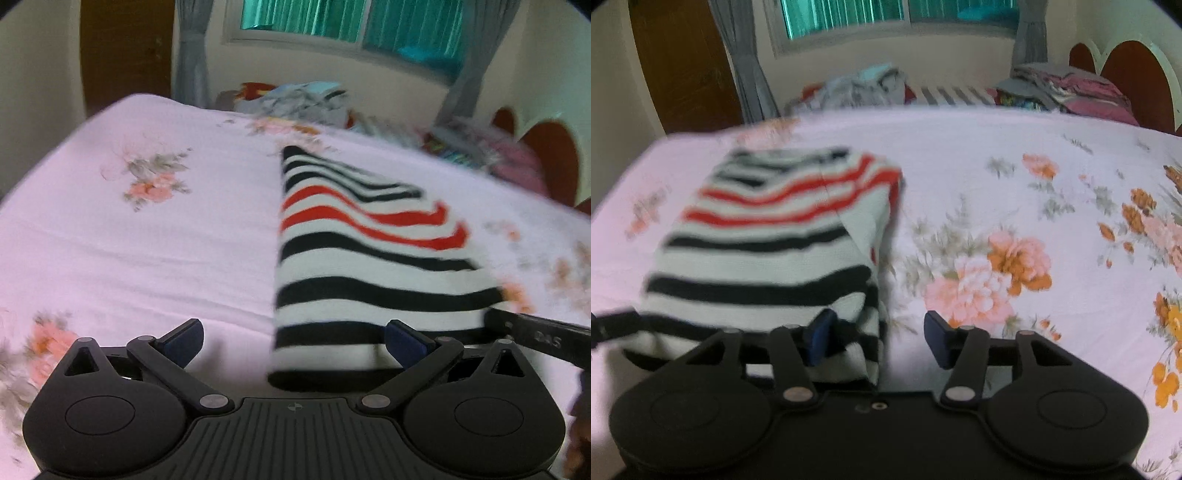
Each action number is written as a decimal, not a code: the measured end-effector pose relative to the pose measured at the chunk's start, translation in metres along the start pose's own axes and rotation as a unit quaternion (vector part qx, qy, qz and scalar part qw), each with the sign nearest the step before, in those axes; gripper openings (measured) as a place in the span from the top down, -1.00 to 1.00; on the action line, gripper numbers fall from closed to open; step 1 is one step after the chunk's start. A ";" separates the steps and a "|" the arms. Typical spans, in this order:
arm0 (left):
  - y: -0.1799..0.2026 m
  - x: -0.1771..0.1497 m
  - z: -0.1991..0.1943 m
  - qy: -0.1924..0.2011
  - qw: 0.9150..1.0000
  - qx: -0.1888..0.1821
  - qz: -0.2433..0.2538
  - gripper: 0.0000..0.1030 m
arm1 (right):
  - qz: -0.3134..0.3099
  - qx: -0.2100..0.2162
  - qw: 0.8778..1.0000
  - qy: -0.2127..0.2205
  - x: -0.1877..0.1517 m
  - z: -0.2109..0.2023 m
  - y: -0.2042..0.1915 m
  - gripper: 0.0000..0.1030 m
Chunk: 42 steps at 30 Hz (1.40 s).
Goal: Fold small clothes
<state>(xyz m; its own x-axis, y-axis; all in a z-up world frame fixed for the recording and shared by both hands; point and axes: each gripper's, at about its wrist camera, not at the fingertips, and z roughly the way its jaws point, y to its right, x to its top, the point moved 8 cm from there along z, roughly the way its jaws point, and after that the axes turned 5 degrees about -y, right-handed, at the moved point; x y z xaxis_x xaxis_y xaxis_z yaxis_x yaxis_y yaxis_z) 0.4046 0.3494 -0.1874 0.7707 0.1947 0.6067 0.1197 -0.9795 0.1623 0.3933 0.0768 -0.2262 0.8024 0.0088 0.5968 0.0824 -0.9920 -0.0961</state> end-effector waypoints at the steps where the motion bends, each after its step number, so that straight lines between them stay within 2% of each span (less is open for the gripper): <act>1: -0.004 -0.002 -0.004 0.000 1.000 0.001 -0.020 -1.00 | 0.001 0.001 1.000 0.009 0.002 -0.003 0.000 0.01; 2: -0.008 -0.003 -0.008 0.001 0.999 0.012 -0.040 -1.00 | -0.003 -0.008 1.000 0.011 0.002 -0.003 0.001 0.03; 3: -0.009 -0.005 -0.012 0.002 0.998 0.025 -0.052 -1.00 | -0.014 -0.029 0.999 -0.006 -0.002 0.005 0.005 0.04; 4: -0.009 -0.007 -0.016 0.002 0.998 0.033 -0.055 -1.00 | -0.019 -0.032 0.999 -0.027 -0.007 0.012 0.006 0.02; 5: -0.007 -0.008 -0.021 0.002 0.998 0.042 -0.049 -1.00 | -0.016 -0.023 0.999 -0.039 -0.011 0.016 0.008 0.03; 7: -0.002 -0.012 -0.029 0.002 0.998 0.052 -0.032 -1.00 | -0.001 -0.015 0.999 -0.035 -0.012 0.007 0.009 0.03; 13: 0.011 -0.033 -0.068 0.005 0.998 0.057 -0.033 -1.00 | -0.006 0.031 0.999 -0.003 -0.028 -0.051 0.001 -0.21; 16: 0.022 -0.049 -0.092 0.006 0.998 0.058 -0.022 -1.00 | -0.017 0.060 0.998 -0.015 -0.046 -0.082 -0.003 -0.26; 20: 0.034 -0.072 -0.136 0.021 0.998 0.059 -0.008 -1.00 | -0.037 0.094 0.995 -0.023 -0.072 -0.130 -0.005 -0.44; 23: 0.040 -0.089 -0.174 0.030 0.998 0.050 -0.007 -1.00 | -0.058 0.102 0.993 -0.001 -0.089 -0.182 -0.006 -0.59; 26: 0.045 -0.106 -0.216 0.053 0.997 0.059 0.006 -1.00 | -0.069 0.100 0.992 0.038 -0.097 -0.234 -0.004 -0.76; 29: 0.046 -0.120 -0.252 0.069 0.995 0.066 0.015 -1.00 | -0.081 0.077 0.991 0.078 -0.103 -0.280 -0.003 -0.90; 32: 0.046 -0.134 -0.283 0.079 0.994 0.070 0.007 -1.00 | -0.083 0.028 0.988 0.124 -0.105 -0.317 0.000 -0.99; 36: 0.045 -0.148 -0.315 0.087 0.994 0.070 -0.001 -1.00 | -0.070 0.007 0.986 0.153 -0.111 -0.344 0.006 -0.99; 42: 0.048 -0.159 -0.340 0.103 0.991 0.086 0.013 -1.00 | -0.063 0.028 0.985 0.161 -0.120 -0.358 0.003 -0.99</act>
<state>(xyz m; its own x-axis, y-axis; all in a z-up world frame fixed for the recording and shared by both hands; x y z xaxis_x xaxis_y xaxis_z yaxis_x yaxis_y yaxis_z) 0.0753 0.2894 -0.0118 0.6332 0.1587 0.7576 0.2208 -0.9751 0.0197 0.0850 0.0277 -0.0128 0.5562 0.0822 0.8270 0.2089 -0.9770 -0.0434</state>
